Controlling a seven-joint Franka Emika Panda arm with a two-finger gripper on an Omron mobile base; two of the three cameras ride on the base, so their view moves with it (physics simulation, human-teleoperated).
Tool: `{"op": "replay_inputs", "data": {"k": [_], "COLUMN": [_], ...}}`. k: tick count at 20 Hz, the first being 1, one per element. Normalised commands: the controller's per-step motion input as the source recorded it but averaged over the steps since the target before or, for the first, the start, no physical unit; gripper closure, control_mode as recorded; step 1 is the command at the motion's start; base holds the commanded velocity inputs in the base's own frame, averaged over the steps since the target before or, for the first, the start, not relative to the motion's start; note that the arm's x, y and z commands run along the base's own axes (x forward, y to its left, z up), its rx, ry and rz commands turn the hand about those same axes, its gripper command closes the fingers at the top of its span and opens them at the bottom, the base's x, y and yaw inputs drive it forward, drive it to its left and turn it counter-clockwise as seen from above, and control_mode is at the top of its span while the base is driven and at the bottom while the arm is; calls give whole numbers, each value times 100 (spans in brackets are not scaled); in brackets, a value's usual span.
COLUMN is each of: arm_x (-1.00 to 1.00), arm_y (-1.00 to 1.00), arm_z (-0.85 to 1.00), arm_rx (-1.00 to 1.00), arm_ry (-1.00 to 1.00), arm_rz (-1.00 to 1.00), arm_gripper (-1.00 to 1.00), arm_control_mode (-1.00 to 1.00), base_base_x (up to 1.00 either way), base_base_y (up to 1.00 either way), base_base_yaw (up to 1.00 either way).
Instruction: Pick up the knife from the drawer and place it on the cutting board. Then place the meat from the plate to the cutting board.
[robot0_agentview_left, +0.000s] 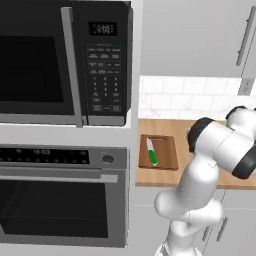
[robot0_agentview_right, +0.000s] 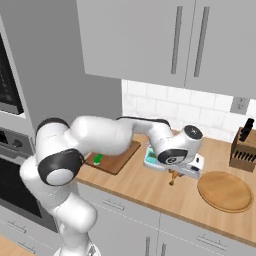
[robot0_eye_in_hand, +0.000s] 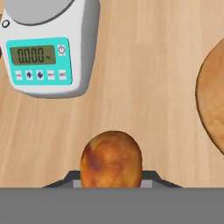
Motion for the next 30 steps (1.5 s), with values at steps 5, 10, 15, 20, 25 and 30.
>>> {"op": "replay_inputs", "data": {"k": [5,10,15,20,25,30], "arm_x": [0,0,6,20,21,32], "arm_y": [82,85,79,65,43,43], "arm_z": [17,15,22,23,5,0], "arm_rx": [3,3,0,1,10,7], "arm_ry": [0,0,0,4,3,1], "arm_rz": [0,0,0,0,1,1], "arm_gripper": [100,100,100,100,100,100], "arm_control_mode": [-100,-100,-100,-100,-100,-100], "base_base_x": [0,0,0,0,0,0], "base_base_y": [0,0,0,0,0,0], "base_base_yaw": [0,0,0,0,0,0]}}
